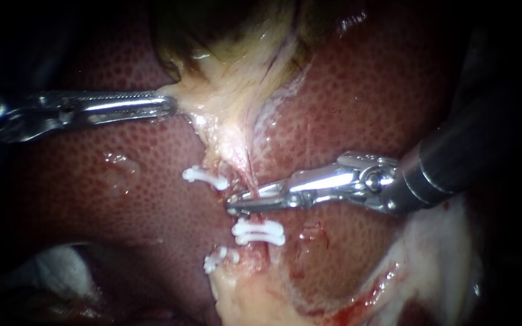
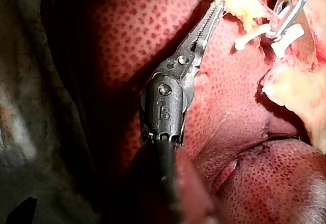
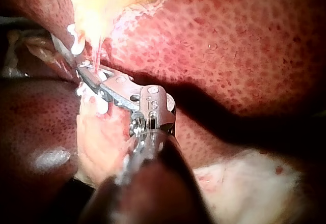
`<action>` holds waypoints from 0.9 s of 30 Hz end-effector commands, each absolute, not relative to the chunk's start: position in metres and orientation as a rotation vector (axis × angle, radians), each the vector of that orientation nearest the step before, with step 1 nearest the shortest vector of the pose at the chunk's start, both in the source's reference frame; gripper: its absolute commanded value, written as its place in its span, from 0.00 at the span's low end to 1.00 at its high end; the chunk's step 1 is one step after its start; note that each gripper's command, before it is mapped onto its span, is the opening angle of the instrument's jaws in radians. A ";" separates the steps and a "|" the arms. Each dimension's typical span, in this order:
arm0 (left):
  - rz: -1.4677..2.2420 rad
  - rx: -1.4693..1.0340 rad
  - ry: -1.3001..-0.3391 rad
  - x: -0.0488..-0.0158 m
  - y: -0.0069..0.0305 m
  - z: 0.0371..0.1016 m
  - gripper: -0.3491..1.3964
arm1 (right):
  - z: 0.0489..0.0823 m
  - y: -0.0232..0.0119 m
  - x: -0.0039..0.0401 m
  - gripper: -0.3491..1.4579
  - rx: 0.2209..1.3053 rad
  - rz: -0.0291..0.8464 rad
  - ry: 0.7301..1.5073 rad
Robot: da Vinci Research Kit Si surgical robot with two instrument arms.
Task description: Going back third clip right tube
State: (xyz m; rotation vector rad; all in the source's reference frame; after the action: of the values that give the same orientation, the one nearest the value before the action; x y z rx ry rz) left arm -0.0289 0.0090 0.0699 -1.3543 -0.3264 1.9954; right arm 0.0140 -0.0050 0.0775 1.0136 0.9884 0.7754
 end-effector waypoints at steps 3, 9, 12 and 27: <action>1.995 -1.354 -0.325 -0.0289 0.0089 0.0698 0.00 | 0.0775 -0.0051 0.0141 0.00 1.013 0.776 0.989; 1.995 -1.353 -0.324 -0.0290 0.0088 0.0696 0.00 | 0.0777 -0.0047 0.0148 0.35 0.887 0.669 1.070; 1.995 -1.353 -0.323 -0.0290 0.0088 0.0696 0.00 | 0.0778 -0.0040 0.0152 0.43 0.790 0.601 1.106; 1.994 -1.352 -0.322 -0.0291 0.0086 0.0693 0.00 | 0.0770 -0.0015 0.0111 0.47 0.638 0.563 1.129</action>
State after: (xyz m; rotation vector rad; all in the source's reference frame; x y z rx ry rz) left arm -0.0291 0.0086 0.0693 -1.3516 -0.3221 1.9944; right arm 0.0107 -0.0016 0.0767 0.6379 1.1336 0.5454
